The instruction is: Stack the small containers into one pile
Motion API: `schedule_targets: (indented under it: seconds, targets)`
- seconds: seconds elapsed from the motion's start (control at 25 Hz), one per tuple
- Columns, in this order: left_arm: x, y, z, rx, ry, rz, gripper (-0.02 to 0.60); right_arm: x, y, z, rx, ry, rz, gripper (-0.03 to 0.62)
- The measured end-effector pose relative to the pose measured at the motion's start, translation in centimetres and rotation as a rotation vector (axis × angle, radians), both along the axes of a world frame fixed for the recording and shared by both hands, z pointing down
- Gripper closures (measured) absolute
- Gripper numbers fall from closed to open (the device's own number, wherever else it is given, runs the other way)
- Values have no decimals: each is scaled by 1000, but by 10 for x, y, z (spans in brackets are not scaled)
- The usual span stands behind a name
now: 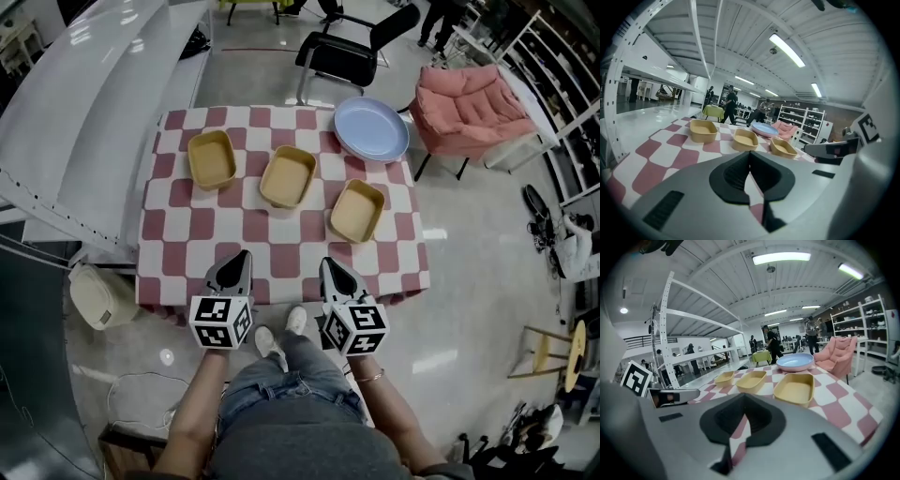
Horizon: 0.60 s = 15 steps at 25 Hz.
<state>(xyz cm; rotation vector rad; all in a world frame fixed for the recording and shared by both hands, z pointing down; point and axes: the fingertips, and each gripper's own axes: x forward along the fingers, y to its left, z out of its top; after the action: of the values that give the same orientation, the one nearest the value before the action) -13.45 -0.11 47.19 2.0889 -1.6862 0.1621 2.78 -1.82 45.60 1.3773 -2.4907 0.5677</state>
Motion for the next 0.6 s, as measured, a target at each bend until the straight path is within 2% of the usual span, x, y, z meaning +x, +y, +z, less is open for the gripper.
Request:
schedule_targets:
  seconds: [0.44,0.6]
  targets:
    - [96,-70,-1,-1,-31,220,565,87,-28,11,-32,-4,192,585]
    - [127,-92,5,-29,-8,270,565,114,-40,16,-44,-3,246,585]
